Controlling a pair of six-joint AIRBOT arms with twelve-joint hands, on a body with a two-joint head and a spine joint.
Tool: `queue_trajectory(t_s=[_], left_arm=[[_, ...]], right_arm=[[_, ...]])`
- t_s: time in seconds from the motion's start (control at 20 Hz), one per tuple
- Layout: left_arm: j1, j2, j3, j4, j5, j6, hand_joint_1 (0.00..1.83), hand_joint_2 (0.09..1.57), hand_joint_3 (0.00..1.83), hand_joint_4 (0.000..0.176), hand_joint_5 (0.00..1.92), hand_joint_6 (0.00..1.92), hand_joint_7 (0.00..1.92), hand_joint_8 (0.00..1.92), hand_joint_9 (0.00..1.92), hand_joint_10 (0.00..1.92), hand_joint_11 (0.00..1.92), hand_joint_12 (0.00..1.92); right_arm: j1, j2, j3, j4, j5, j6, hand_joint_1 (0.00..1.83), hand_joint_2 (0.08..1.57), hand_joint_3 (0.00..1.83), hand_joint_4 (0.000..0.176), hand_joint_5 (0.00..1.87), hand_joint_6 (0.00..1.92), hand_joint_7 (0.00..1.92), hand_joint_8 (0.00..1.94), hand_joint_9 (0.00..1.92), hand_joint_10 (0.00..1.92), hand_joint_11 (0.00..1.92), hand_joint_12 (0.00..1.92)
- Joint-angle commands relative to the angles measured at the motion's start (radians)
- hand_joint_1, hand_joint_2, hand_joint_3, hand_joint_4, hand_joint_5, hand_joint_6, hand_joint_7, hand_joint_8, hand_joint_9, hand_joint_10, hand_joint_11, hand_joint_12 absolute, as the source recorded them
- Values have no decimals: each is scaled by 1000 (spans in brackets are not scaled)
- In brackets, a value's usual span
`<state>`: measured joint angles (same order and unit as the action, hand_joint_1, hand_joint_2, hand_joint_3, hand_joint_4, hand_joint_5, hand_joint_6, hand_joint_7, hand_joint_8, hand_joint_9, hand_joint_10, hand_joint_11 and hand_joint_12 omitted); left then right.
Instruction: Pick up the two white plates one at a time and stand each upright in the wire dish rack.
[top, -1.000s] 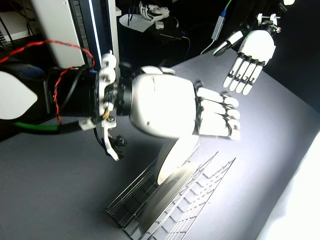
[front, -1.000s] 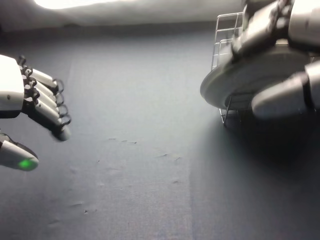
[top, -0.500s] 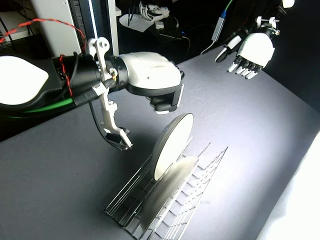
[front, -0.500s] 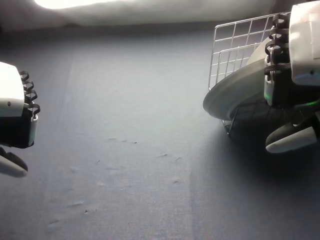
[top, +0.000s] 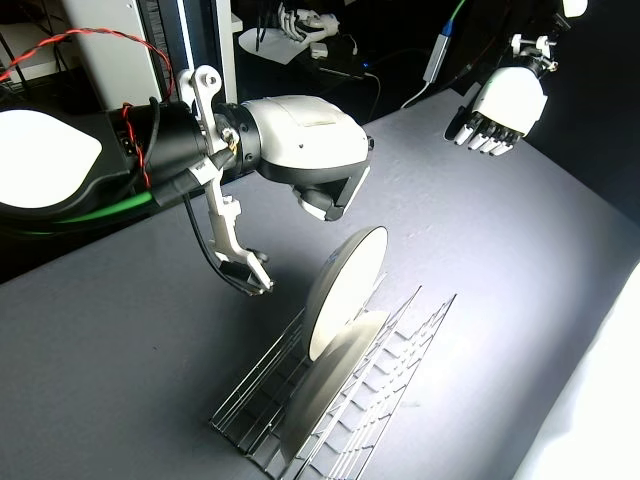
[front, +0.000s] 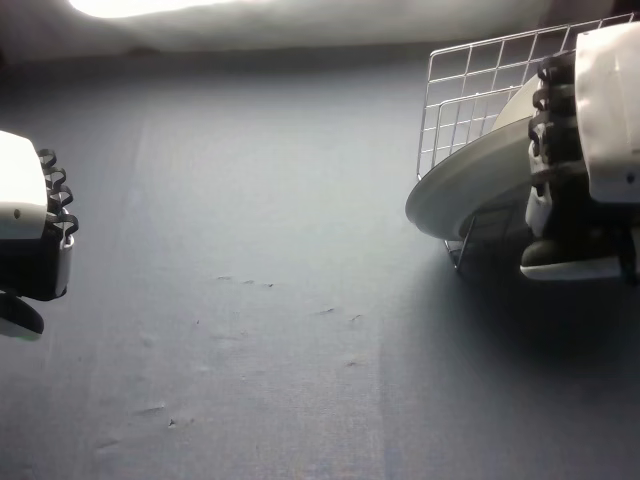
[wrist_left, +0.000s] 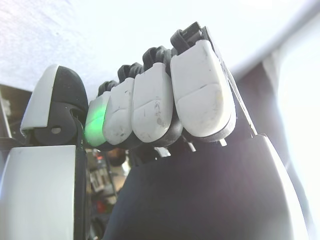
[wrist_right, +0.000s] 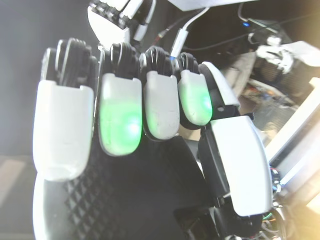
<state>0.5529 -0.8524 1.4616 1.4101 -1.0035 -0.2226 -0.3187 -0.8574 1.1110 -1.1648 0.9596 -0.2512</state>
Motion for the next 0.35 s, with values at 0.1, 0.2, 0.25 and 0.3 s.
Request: queue_trajectory(t_s=[0.1,0.2,0.25,0.3], left_arm=[[-5,2,-1,-65,-31,-1,1230,1262,0,176,1447,1921,1572,1921,1615,1921,1640,1921],[-5,2,-3,-65,-31,-1,1265,1258,0,176,1446,1921,1534,1921,1592,1921,1624,1921],[-5,2,-4,-65,-31,-1,1255,1263,0,176,1444,1921,1505,1921,1574,1921,1618,1921],[-4,2,-4,-65,-31,-1,1217,1277,0,176,1424,1921,1498,1921,1570,1921,1618,1921]], right_arm=[[14,5,-1,55,82,-31,829,1569,7,113,1635,1921,1717,1941,1802,1921,1888,1921],[17,5,-1,55,86,-45,803,1571,17,134,1617,1921,1707,1941,1793,1921,1876,1921],[20,4,-1,55,93,-51,797,1569,18,139,1612,1921,1705,1941,1790,1921,1874,1921],[34,1,-1,55,128,-67,797,1569,18,140,1612,1921,1706,1941,1791,1921,1875,1921]])
